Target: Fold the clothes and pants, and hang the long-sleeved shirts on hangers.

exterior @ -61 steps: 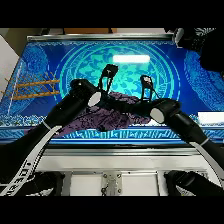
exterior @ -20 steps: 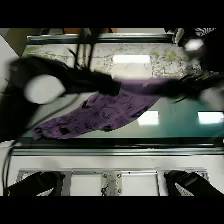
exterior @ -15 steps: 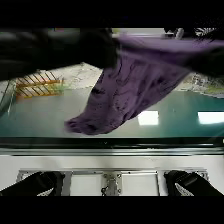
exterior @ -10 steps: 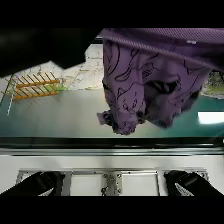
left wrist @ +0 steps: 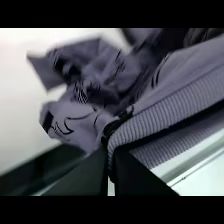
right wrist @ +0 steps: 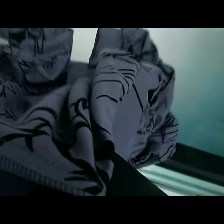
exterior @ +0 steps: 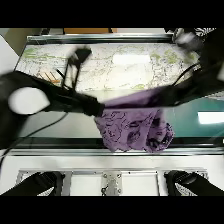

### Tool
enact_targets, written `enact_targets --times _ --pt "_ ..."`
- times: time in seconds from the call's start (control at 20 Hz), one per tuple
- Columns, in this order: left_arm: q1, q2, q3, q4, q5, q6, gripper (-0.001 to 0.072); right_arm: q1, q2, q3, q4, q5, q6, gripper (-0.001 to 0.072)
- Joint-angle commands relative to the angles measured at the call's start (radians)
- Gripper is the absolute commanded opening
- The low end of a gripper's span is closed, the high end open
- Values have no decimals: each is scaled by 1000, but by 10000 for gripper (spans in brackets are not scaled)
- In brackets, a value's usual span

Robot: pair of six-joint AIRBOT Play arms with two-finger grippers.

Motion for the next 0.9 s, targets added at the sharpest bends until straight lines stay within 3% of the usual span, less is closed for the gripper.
enact_targets --times 0.0,0.15,0.35,0.4,0.45,0.5,0.85 --pt "79 -29 -287 -167 68 66 18 -2 -18 -329 38 -126 -47 24" --pt "89 -121 -361 -287 177 125 18 -2 -103 -420 37 -272 -33 25" --pt "89 -235 -319 -289 167 137 19 -2 -180 -420 31 -394 -14 39" --pt "89 -246 -304 -288 167 140 19 -2 -179 -420 30 -408 -14 163" --pt "89 -248 -292 -288 169 140 18 -2 -171 -417 25 -408 -14 428" --pt "89 -248 -281 -287 174 141 18 -2 -154 -417 14 -407 -14 521" --pt "89 -247 -247 -287 173 156 19 -2 16 -418 -19 -346 25 513"
